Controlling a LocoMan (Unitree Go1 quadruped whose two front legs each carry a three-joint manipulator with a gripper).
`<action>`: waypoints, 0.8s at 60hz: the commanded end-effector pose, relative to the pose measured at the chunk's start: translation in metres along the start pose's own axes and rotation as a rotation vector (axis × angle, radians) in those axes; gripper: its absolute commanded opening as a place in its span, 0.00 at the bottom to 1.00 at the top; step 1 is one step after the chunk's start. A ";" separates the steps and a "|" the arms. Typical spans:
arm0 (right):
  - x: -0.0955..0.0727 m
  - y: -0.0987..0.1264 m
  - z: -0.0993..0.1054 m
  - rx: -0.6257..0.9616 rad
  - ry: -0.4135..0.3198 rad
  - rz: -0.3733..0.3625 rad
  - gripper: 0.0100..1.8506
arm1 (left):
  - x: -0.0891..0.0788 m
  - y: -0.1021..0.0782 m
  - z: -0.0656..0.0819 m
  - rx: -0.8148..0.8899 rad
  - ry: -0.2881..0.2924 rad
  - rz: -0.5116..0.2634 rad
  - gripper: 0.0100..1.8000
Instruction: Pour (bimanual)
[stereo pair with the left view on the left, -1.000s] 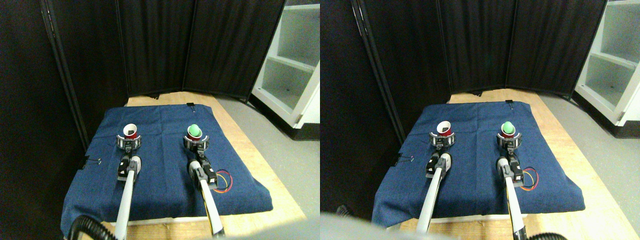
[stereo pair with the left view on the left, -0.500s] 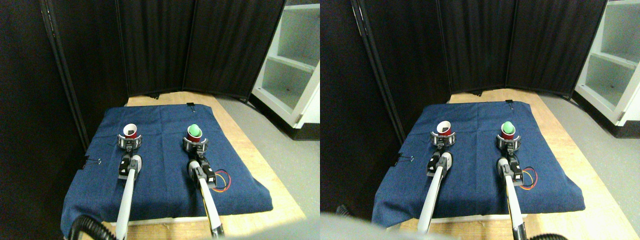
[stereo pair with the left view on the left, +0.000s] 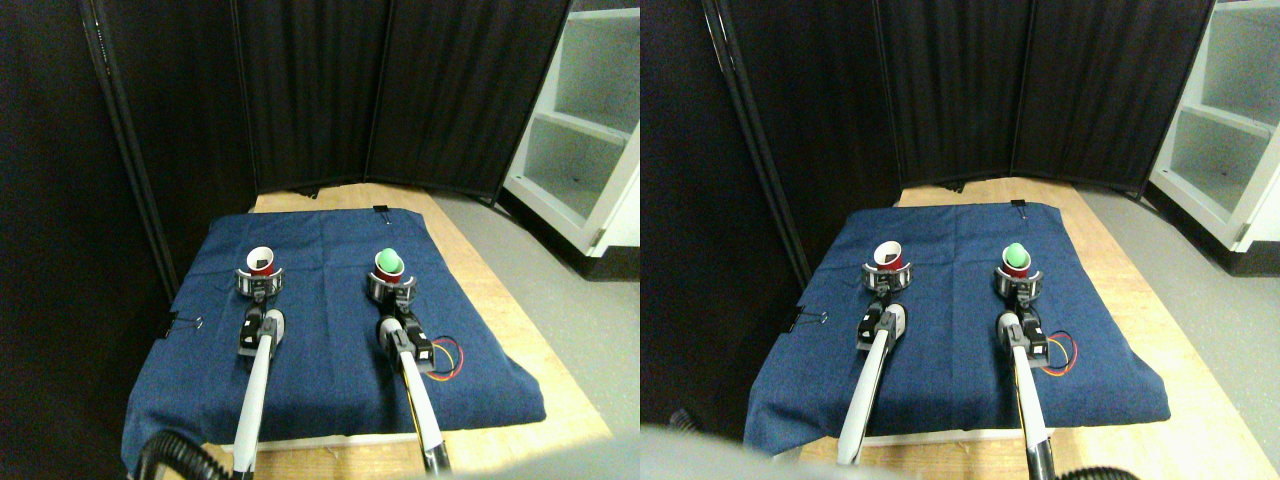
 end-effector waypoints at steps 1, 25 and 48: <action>0.004 0.001 -0.002 -0.001 0.019 0.003 0.52 | -0.001 -0.001 -0.002 0.020 -0.010 -0.005 0.61; 0.008 -0.002 -0.002 -0.011 0.023 -0.005 0.53 | 0.001 0.001 0.001 0.021 -0.052 0.000 0.58; 0.012 -0.002 -0.002 -0.059 -0.073 0.044 0.17 | 0.008 -0.002 -0.004 -0.037 -0.187 -0.048 0.18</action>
